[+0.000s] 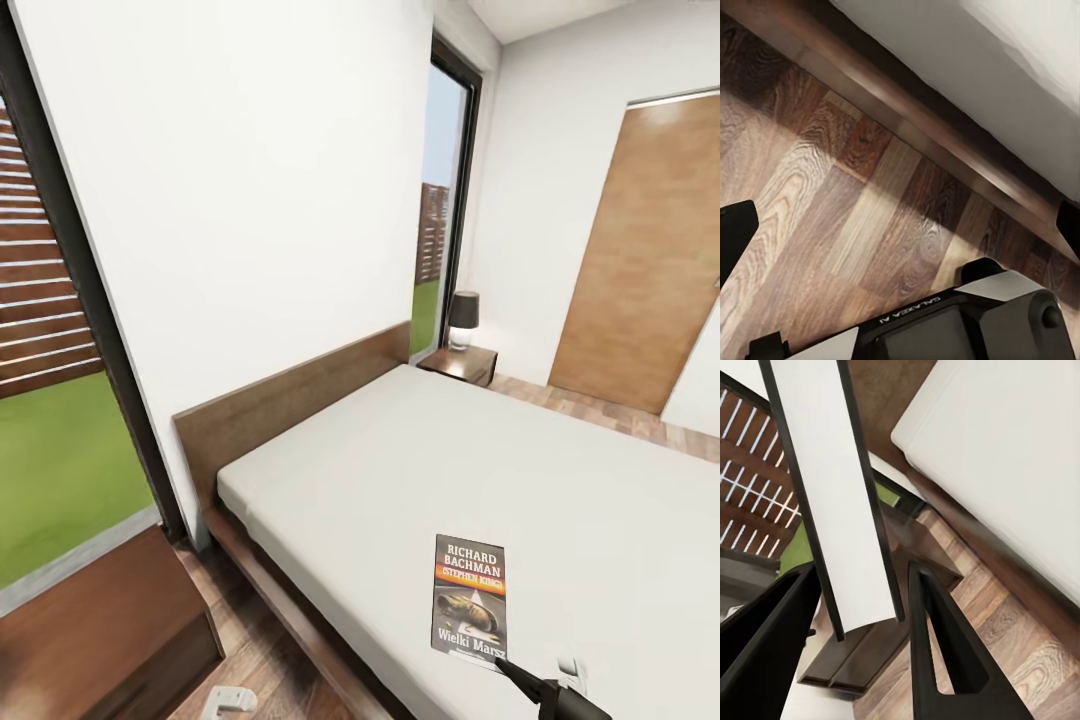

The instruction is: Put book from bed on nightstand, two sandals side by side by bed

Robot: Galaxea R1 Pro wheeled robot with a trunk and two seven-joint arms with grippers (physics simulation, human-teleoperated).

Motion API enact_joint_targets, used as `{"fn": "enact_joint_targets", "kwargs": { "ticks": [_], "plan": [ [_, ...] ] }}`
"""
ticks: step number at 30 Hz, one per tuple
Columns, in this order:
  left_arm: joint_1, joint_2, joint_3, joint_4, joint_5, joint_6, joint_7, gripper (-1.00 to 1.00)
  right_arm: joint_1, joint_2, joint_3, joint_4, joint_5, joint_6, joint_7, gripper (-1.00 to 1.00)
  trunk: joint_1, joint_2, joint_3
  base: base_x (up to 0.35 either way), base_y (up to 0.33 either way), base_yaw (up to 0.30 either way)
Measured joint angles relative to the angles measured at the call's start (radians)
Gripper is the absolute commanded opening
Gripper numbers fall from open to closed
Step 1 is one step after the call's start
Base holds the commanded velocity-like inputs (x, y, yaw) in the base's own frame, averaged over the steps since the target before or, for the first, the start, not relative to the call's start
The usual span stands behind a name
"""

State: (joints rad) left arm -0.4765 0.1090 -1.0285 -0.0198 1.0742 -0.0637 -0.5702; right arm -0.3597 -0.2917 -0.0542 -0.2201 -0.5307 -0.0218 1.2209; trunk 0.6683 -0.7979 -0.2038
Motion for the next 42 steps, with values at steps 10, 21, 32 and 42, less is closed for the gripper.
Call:
{"fn": "enact_joint_targets", "kwargs": {
  "ticks": [10,21,32,42],
  "plan": [
    [0.000,0.000,0.000,0.000,0.000,0.000,0.000,1.00,0.000,0.000,0.001,-0.006,0.000,0.010,0.004,-1.00,0.000,0.000,0.001,0.000,0.000,0.003],
    [0.000,0.000,0.000,0.000,0.000,0.000,0.000,1.00,0.000,0.000,0.002,-0.009,0.002,0.012,0.002,-1.00,0.000,0.000,0.007,0.000,0.000,0.116],
    [0.000,0.000,0.000,0.000,0.000,0.000,0.000,1.00,0.000,0.002,0.003,-0.008,0.002,0.012,0.001,-1.00,0.000,0.000,0.007,0.000,0.000,0.162],
    [0.000,0.000,0.000,0.000,0.000,0.000,0.001,1.00,0.000,0.002,0.003,-0.009,0.002,0.011,-0.004,-1.00,0.000,0.000,0.007,0.000,0.000,0.166]
  ]
}}
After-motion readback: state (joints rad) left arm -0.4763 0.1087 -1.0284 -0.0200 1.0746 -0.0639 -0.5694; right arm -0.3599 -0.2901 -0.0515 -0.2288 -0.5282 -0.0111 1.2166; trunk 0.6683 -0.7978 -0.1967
